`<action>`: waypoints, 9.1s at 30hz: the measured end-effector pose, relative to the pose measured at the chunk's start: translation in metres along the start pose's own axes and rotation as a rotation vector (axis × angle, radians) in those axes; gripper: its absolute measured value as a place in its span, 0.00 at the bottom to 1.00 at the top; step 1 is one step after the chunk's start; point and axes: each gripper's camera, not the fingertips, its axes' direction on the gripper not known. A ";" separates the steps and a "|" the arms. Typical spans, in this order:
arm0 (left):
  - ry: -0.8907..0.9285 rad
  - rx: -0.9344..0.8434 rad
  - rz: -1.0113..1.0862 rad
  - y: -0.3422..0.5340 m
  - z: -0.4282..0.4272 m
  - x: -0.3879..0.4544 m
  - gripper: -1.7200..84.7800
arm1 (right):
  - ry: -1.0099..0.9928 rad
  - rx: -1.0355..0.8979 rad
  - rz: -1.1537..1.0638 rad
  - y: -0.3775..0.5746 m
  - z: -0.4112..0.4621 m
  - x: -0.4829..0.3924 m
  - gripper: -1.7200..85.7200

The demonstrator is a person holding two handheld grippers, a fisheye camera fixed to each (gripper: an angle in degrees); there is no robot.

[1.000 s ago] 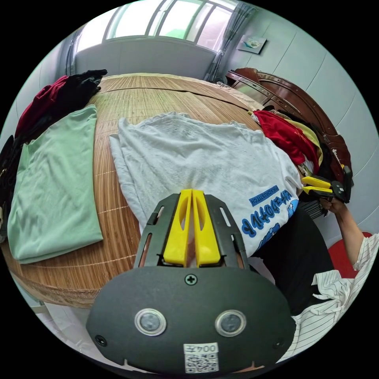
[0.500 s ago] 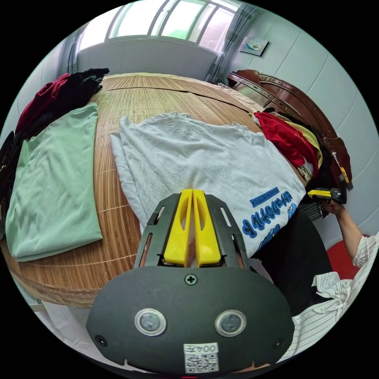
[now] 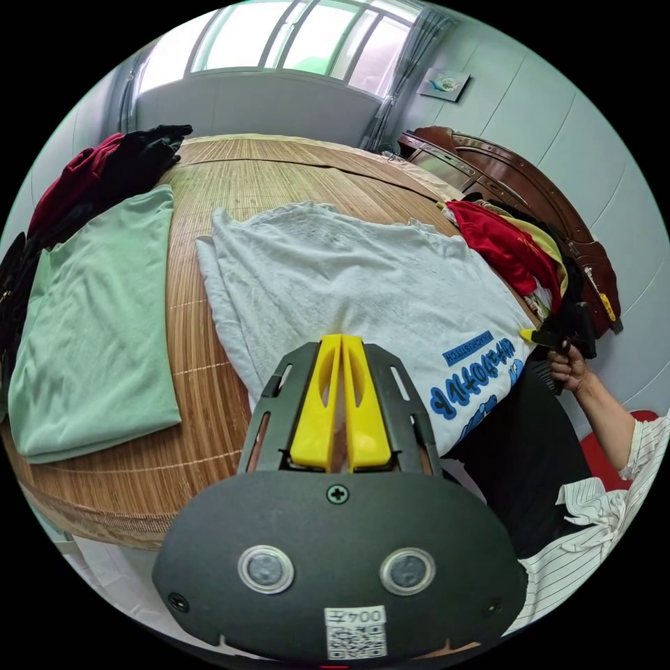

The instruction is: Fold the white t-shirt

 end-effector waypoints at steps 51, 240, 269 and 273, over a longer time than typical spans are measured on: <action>0.025 -0.130 0.112 -0.130 0.062 0.029 0.02 | 0.051 -0.159 -0.103 -0.090 0.070 -0.004 0.01; -0.008 0.098 -0.324 0.167 -0.101 0.016 0.04 | 0.518 -0.268 -0.207 -0.430 0.163 -0.049 0.04; 0.584 0.245 -0.881 0.276 -0.079 -0.151 0.17 | -0.156 0.196 0.204 -0.019 -0.088 -0.037 0.05; 0.539 0.221 -0.895 0.272 -0.080 -0.158 0.14 | -0.098 0.192 0.193 0.017 -0.095 -0.044 0.05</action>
